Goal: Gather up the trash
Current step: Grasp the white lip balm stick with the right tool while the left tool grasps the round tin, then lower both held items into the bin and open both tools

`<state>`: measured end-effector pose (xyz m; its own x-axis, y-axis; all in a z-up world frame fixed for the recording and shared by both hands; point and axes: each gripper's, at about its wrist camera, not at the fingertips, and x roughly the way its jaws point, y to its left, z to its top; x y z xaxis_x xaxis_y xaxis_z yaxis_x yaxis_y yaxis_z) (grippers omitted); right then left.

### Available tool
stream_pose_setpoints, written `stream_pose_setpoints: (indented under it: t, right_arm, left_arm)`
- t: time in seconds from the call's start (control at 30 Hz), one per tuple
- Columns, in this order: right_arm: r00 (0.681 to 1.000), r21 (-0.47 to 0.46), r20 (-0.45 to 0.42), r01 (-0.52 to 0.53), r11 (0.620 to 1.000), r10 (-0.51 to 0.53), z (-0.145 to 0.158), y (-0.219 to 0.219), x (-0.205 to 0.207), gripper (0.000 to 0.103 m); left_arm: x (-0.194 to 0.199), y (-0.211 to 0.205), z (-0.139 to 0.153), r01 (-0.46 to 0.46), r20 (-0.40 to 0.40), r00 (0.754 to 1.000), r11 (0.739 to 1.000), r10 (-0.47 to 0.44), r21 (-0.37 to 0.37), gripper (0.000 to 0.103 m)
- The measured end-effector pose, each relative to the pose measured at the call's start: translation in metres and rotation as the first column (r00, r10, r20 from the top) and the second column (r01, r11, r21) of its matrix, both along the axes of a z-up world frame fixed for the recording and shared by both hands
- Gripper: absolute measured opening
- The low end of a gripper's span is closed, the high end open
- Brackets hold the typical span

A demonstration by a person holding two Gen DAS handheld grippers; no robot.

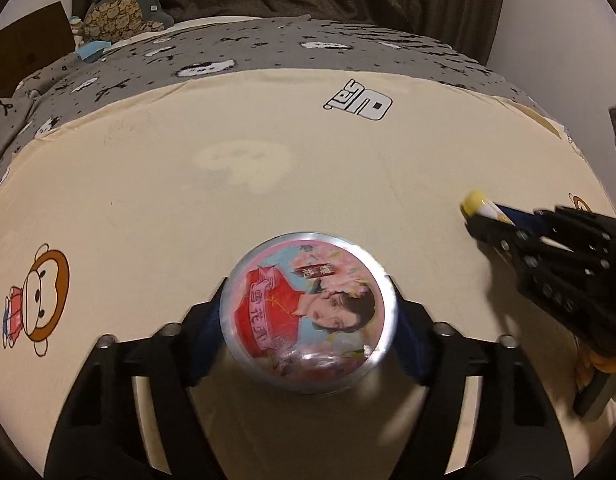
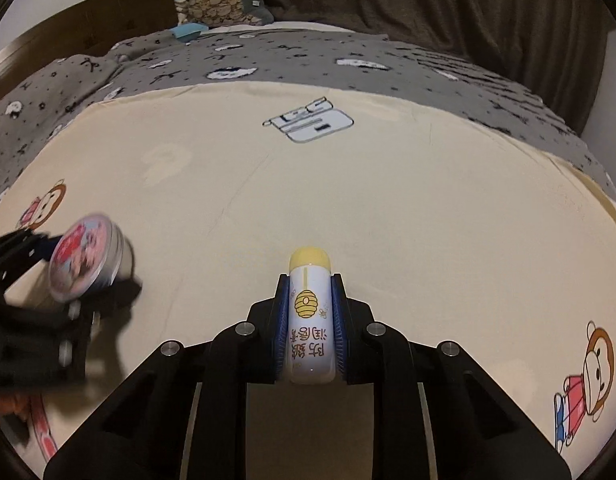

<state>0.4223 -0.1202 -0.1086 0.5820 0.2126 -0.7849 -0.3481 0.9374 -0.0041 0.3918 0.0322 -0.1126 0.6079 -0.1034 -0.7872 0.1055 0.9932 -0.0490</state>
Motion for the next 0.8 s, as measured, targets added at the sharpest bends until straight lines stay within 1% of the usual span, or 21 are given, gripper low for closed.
stream_pose_setpoints:
  t: [0.1,0.17,0.2,0.3,0.4,0.57,0.6,0.7,0.77,0.8]
  right_arm:
    - [1.0,-0.002,-0.02,0.011,1.0,-0.011,0.003,-0.007,-0.009,0.021]
    - [0.999,-0.012,-0.026,0.02,1.0,-0.02,0.005,-0.011,-0.019,0.021]
    - [0.999,-0.022,-0.026,0.018,1.0,-0.019,0.007,-0.013,-0.03,0.021]
    - [1.0,-0.036,-0.026,0.009,0.999,-0.01,0.011,-0.017,-0.051,0.021]
    - [1.0,-0.052,-0.008,0.019,0.998,-0.02,0.02,-0.023,-0.084,0.021]
    - [0.997,-0.063,0.067,0.049,0.997,-0.044,0.044,-0.039,-0.147,0.021]
    - [0.995,-0.059,0.087,0.058,0.997,-0.052,0.052,-0.044,-0.166,0.021]
    - [0.992,-0.031,0.113,0.065,0.997,-0.061,0.065,-0.053,-0.201,0.021]
    - [0.985,-0.025,0.157,0.078,0.997,-0.073,0.077,-0.058,-0.234,0.021]
    - [0.983,-0.021,0.164,0.081,0.996,-0.077,0.08,-0.06,-0.243,0.021]
  left_arm:
    - [-0.005,-0.005,0.0,0.014,0.005,1.0,1.0,-0.014,0.025,0.067]
    - [-0.012,-0.006,0.001,0.021,0.002,1.0,0.999,-0.021,0.026,0.067]
    - [-0.017,-0.007,0.002,0.027,0.002,1.0,0.999,-0.027,0.025,0.067]
    - [-0.039,-0.01,0.006,0.054,0.004,0.999,0.998,-0.054,0.028,0.067]
    - [-0.069,-0.013,0.011,0.077,0.017,0.997,0.997,-0.077,0.023,0.067]
    - [-0.127,-0.019,0.029,0.111,0.064,0.992,0.994,-0.111,0.002,0.067]
    - [-0.14,-0.019,0.034,0.116,0.078,0.99,0.993,-0.115,-0.004,0.067]
    - [-0.166,-0.019,0.042,0.108,0.1,0.989,0.994,-0.107,-0.008,0.067]
    - [-0.188,-0.019,0.048,0.109,0.113,0.988,0.994,-0.107,-0.016,0.067]
    - [-0.196,-0.019,0.05,0.112,0.118,0.987,0.993,-0.109,-0.021,0.067]
